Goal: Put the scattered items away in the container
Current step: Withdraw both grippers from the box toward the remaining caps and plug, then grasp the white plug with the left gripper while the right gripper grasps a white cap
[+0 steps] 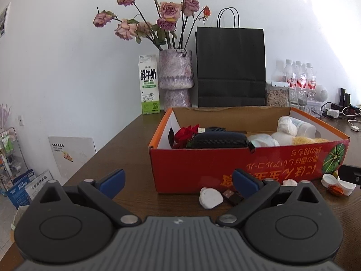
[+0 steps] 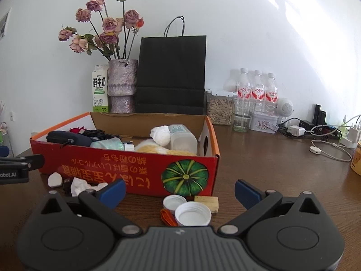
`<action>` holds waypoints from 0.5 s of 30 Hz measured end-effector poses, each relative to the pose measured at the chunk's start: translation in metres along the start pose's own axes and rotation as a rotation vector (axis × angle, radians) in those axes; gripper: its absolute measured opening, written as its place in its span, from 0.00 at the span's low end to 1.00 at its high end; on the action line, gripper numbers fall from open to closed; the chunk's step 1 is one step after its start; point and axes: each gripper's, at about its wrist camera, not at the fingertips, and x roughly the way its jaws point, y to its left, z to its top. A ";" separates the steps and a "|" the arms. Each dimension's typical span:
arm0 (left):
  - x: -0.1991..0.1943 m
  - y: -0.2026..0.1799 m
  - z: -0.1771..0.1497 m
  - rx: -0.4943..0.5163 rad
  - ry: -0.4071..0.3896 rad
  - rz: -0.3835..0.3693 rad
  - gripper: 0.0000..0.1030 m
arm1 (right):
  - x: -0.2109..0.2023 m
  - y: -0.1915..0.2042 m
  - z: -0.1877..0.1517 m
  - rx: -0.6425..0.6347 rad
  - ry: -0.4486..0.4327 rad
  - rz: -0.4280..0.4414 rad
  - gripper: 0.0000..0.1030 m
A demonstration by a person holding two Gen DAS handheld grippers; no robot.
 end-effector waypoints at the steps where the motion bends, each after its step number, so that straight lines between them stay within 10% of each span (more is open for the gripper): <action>1: 0.000 0.000 0.000 0.003 0.011 -0.001 1.00 | 0.000 -0.002 -0.001 0.001 0.009 -0.001 1.00; 15: 0.032 -0.005 -0.002 0.051 0.207 -0.023 0.97 | 0.016 -0.034 -0.009 0.042 0.167 -0.046 0.88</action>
